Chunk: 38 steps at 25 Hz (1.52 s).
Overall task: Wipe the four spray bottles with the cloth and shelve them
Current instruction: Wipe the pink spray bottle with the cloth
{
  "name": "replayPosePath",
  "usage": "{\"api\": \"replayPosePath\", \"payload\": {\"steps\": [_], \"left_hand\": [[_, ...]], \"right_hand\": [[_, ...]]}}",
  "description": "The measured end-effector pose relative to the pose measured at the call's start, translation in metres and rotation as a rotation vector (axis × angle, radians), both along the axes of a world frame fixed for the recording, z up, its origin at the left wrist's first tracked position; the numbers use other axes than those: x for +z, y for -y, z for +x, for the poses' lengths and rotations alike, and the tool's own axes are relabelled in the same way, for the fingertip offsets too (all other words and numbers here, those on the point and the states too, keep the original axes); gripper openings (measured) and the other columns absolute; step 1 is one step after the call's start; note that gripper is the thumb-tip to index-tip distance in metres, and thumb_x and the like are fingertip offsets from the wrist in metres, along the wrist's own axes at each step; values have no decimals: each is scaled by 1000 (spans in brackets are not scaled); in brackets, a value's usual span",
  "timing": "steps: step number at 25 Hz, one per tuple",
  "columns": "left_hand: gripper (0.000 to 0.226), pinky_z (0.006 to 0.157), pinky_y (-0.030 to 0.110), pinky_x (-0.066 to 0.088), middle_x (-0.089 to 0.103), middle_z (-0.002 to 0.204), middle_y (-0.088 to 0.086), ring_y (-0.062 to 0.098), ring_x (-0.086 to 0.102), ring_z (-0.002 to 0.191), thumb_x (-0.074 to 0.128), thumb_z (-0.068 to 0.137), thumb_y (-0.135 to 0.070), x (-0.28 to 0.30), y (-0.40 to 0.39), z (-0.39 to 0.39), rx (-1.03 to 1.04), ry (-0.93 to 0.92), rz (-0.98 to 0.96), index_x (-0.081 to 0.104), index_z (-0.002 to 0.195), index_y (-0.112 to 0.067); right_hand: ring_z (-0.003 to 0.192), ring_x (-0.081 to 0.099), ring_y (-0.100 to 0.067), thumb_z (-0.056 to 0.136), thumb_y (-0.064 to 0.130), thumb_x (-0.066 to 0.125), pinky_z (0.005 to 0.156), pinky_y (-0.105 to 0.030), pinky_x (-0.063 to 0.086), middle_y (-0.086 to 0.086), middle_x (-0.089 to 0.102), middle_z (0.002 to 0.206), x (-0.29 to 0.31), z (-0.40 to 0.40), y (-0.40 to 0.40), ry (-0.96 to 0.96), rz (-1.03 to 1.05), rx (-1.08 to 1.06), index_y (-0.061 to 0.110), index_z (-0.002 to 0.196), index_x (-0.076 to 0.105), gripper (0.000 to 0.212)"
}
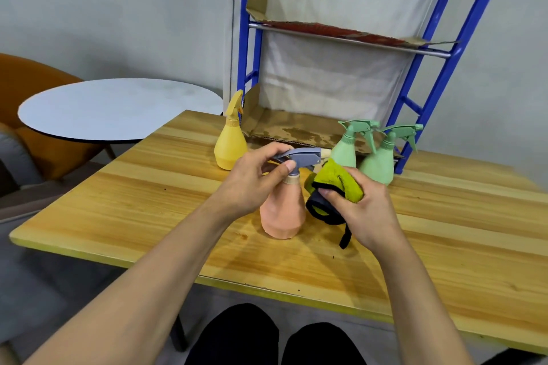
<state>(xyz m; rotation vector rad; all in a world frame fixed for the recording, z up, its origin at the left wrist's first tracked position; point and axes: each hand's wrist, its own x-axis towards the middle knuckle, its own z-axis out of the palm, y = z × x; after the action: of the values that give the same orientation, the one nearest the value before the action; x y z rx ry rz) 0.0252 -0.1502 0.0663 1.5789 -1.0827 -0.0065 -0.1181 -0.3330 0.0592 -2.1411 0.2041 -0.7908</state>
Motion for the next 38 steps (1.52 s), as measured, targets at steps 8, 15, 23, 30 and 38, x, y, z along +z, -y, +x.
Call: {"api": "replayPosePath", "payload": {"steps": [8, 15, 23, 30, 38], "left_hand": [[19, 91, 30, 54, 72, 109, -7, 12, 69, 101, 60, 103, -22, -3, 5, -1, -10, 18, 18, 65, 122, -20], [28, 92, 23, 50, 73, 112, -7, 6, 68, 105, 60, 102, -26, -10, 7, 2, 18, 41, -19, 64, 125, -13], [17, 86, 23, 49, 70, 103, -15, 3, 65, 94, 61, 103, -23, -6, 4, -1, 5, -50, -2, 64, 120, -23], [100, 104, 31, 50, 52, 144, -12, 9, 56, 126, 82, 65, -66, -53, -2, -21, 140, -258, 157, 39, 151, -37], [87, 104, 28, 45, 57, 137, -7, 10, 54, 123, 87, 78, -40, -79, -2, -30, 194, -227, 193, 43, 151, -27]], "right_hand": [[114, 61, -6, 74, 32, 87, 98, -30, 50, 8, 66, 120, -7, 2, -15, 172, 85, -191, 34, 124, 64, 55], [104, 61, -2, 79, 23, 82, 91, -21, 48, 18, 64, 108, -21, 28, -25, 224, 67, -161, 36, 114, 68, 40], [108, 58, -12, 80, 36, 81, 93, -37, 51, 12, 62, 118, 19, -14, 1, 9, -45, -247, 40, 122, 57, 48], [105, 49, -5, 82, 48, 73, 90, -16, 37, 6, 53, 115, 110, 14, -22, 85, -473, -184, 35, 124, 60, 47], [100, 58, -26, 78, 64, 63, 82, -39, 47, 2, 53, 105, 92, 61, -38, -356, -1035, 90, 41, 122, 59, 51]]}}
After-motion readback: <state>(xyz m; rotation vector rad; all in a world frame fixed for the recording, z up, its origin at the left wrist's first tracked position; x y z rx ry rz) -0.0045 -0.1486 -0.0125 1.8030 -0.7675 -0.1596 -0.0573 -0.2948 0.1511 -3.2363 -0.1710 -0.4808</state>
